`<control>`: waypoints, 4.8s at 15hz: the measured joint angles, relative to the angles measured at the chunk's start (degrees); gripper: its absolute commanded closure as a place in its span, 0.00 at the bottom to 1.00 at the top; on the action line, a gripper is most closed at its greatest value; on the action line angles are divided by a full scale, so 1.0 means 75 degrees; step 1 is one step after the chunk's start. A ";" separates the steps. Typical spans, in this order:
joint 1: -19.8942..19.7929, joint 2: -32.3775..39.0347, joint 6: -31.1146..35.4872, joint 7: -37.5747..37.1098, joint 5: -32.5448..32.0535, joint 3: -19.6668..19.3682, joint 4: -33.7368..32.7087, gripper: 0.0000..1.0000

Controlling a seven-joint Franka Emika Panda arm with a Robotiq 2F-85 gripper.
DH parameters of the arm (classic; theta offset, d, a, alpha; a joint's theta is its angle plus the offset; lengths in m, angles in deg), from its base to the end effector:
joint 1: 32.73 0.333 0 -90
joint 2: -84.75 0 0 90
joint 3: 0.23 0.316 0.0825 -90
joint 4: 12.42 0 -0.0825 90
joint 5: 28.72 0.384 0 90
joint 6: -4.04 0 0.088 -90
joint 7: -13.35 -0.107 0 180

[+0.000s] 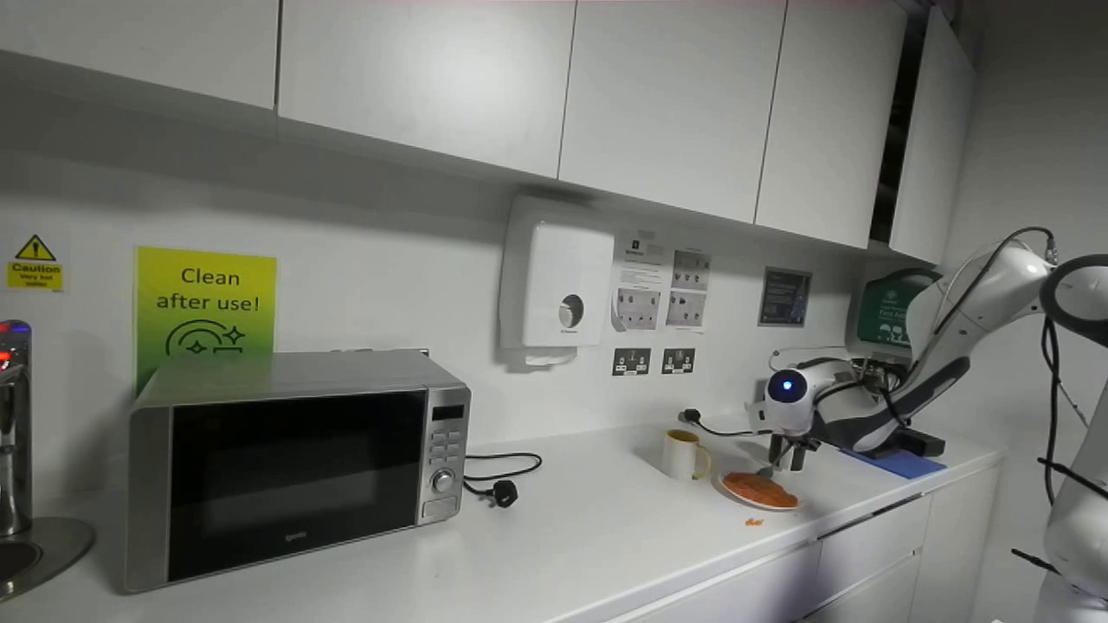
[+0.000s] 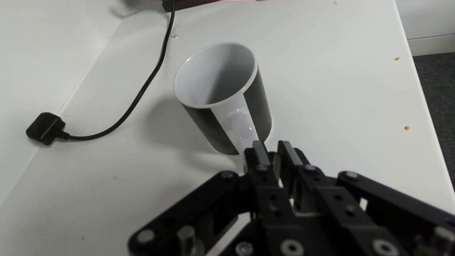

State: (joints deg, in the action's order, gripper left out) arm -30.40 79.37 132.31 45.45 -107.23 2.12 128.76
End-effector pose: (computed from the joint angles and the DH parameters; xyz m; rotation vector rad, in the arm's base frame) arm 0.4703 0.0094 0.3365 1.4833 1.5989 -0.4013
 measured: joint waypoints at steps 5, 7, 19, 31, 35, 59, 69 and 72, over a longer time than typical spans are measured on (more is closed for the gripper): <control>0.0005 0.0000 -0.0375 -0.0157 -0.0419 0.0028 0.0056 0.97; 0.0005 0.0000 -0.0389 -0.0157 -0.0466 0.0028 0.0089 0.97; 0.0213 -0.0020 -0.0379 -0.0157 -0.0432 0.0071 0.0407 0.97; 0.0399 -0.0221 -0.0041 -0.0147 -0.0121 0.0113 0.0445 0.97; 0.0406 -0.0281 0.0220 -0.0121 0.0301 0.0113 0.0445 0.97; 0.0378 -0.0419 0.0764 0.1657 0.3561 -0.0241 0.0440 0.97; 0.0333 -0.0761 0.0769 0.2749 0.5143 -0.0535 0.0241 0.97; 0.0295 -0.0894 0.0769 0.2770 0.5253 -0.0537 0.0161 0.97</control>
State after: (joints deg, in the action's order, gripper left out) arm -28.18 72.66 138.07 66.23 -67.84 -1.91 129.97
